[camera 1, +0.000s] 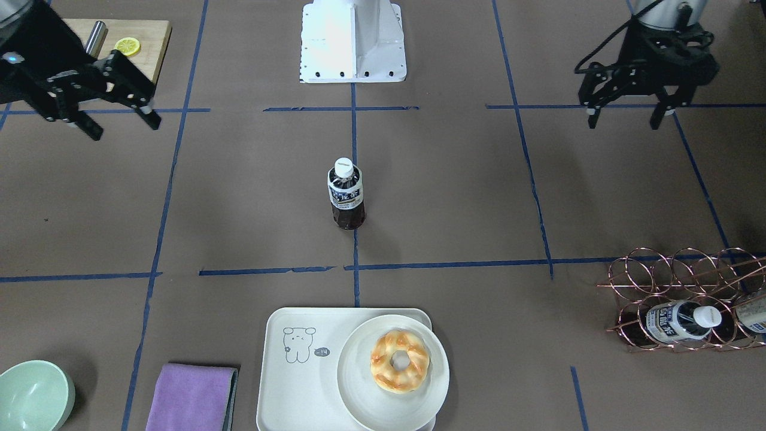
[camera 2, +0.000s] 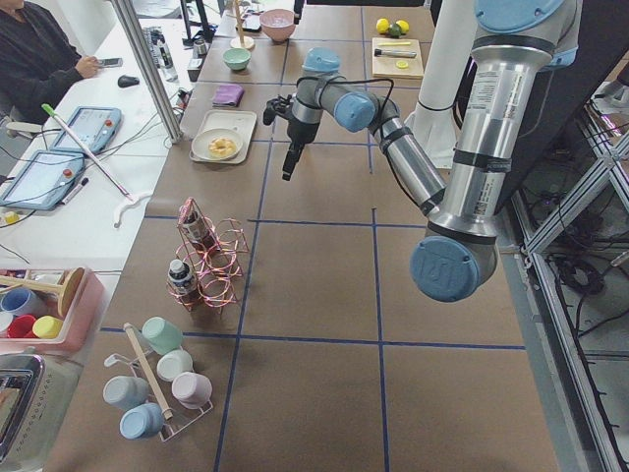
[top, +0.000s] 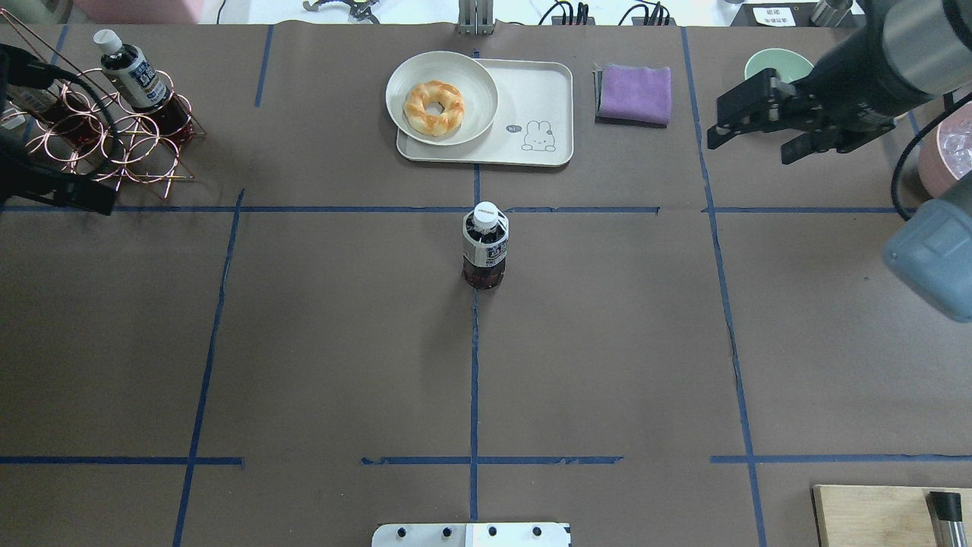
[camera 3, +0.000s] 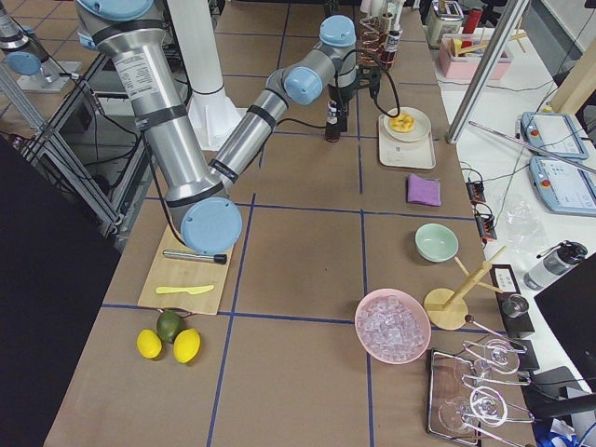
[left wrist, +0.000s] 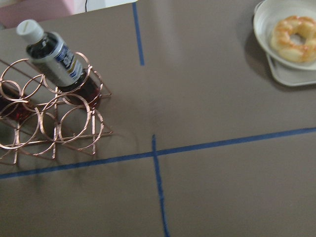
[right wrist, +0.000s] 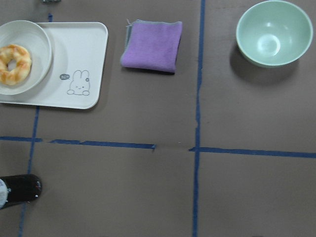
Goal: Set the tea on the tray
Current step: 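Move the right gripper over the standing tea bottle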
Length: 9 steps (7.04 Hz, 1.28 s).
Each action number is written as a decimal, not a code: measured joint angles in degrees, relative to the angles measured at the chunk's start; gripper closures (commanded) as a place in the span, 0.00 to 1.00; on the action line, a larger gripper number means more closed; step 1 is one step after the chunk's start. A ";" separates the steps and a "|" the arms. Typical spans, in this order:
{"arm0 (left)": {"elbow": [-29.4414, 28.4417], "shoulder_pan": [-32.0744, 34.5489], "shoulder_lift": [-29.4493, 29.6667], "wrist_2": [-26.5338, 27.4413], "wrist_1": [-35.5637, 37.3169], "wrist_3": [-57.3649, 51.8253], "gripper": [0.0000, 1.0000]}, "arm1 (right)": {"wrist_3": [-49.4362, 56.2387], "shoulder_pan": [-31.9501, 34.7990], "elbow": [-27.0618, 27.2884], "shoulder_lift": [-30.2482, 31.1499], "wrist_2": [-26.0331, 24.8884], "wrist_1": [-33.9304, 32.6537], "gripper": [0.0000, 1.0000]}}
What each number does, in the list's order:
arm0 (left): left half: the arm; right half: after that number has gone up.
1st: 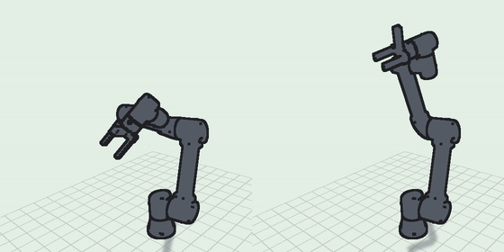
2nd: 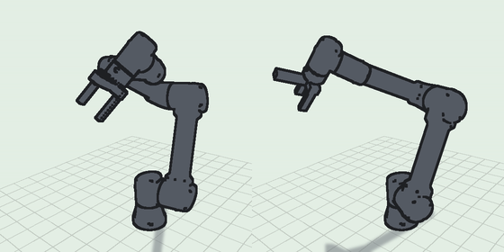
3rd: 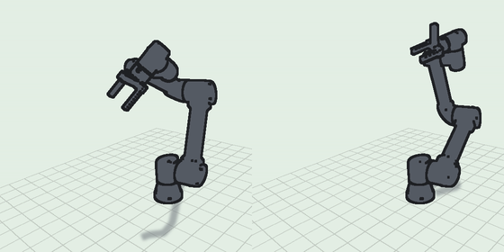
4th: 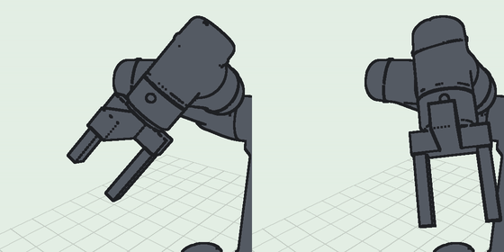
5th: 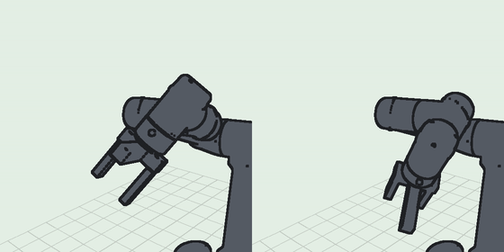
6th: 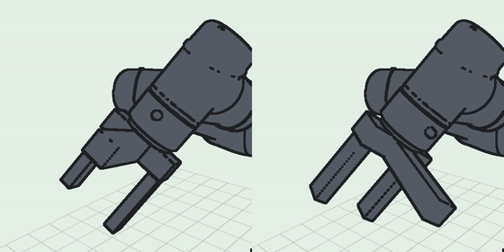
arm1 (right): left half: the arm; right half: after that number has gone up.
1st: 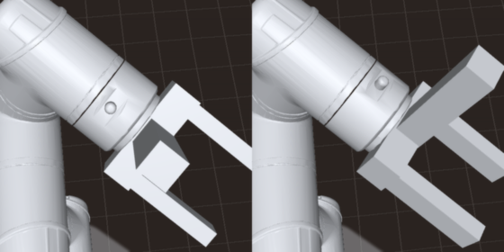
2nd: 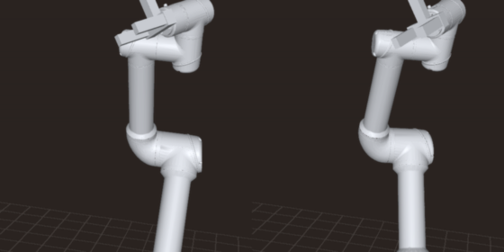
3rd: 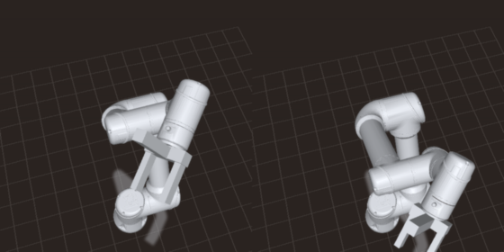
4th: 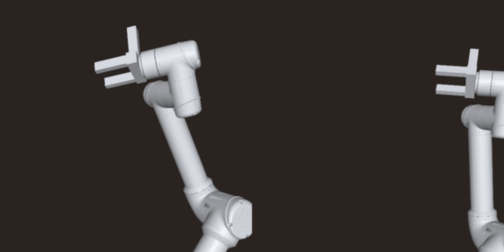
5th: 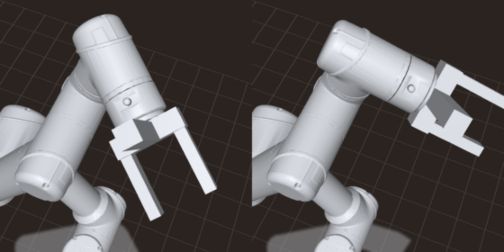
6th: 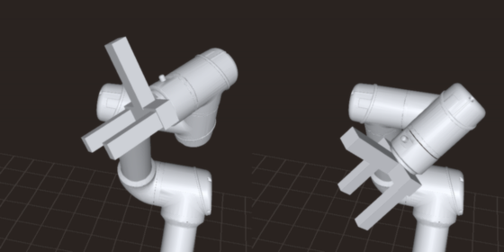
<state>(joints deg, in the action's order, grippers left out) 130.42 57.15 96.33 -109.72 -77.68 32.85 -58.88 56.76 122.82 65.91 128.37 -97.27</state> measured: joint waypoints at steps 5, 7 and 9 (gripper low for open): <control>-4.45 14.22 -10.41 -9.06 -0.65 -26.09 0.00 | -12.48 -23.93 -2.77 -19.57 -25.12 -15.64 0.00; -7.70 20.02 -12.35 -13.17 -0.71 -33.89 0.00 | -14.63 -27.88 -9.97 -25.13 -28.81 -15.72 0.01; -9.87 23.08 -12.77 -15.14 -0.71 -37.95 0.00 | -14.40 -28.74 -15.71 -27.99 -31.67 -15.47 0.02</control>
<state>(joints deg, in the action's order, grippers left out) 120.56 80.22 83.56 -124.86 -78.40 -5.10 -73.28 28.02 107.11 37.92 96.70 -112.74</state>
